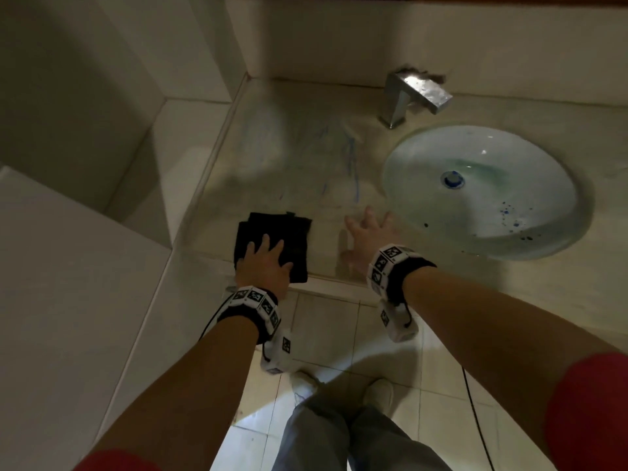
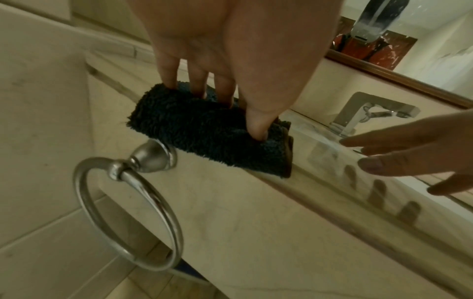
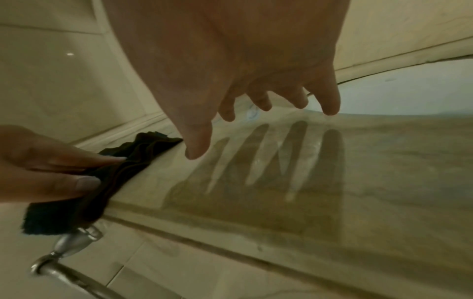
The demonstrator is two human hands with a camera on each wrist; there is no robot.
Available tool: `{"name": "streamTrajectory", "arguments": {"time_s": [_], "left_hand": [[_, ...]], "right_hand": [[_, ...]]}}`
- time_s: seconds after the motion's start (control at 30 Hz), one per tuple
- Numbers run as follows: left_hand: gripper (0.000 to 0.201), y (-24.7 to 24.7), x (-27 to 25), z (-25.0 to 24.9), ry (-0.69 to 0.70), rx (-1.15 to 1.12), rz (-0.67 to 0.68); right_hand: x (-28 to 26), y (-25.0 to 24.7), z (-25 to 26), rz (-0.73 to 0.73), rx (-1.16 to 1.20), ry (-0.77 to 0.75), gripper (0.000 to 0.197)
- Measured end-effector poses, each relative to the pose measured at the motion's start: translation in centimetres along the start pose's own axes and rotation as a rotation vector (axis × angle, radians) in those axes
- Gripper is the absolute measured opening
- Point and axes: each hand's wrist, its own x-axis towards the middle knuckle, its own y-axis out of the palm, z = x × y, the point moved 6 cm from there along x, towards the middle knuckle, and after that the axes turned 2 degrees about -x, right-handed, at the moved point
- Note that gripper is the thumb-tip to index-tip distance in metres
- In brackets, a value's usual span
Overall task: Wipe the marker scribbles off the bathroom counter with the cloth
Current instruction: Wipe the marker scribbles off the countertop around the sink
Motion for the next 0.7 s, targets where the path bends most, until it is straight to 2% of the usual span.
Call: {"name": "streamTrajectory", "arguments": {"time_s": [0.17,0.37,0.57,0.7], "left_hand": [[0.065,-1.0,2.1,3.6,-0.035,-0.061,0.005],[0.064,-3.1,4.9,4.8,-0.03,-0.049,0.013],[0.061,-4.2,8.0,4.5,0.005,0.068,0.004],[0.06,-2.8,6.3,2.9,0.059,0.262,0.025]], "right_hand": [[1.0,0.3,0.7,0.058,0.035,0.146,0.091],[1.6,0.7,0.4,0.043,0.023,0.155,0.093],[1.8,0.5,0.6,0.049,0.042,0.178,0.094],[1.7,0.1,1.0,0.07,0.034,0.208,0.098]]}}
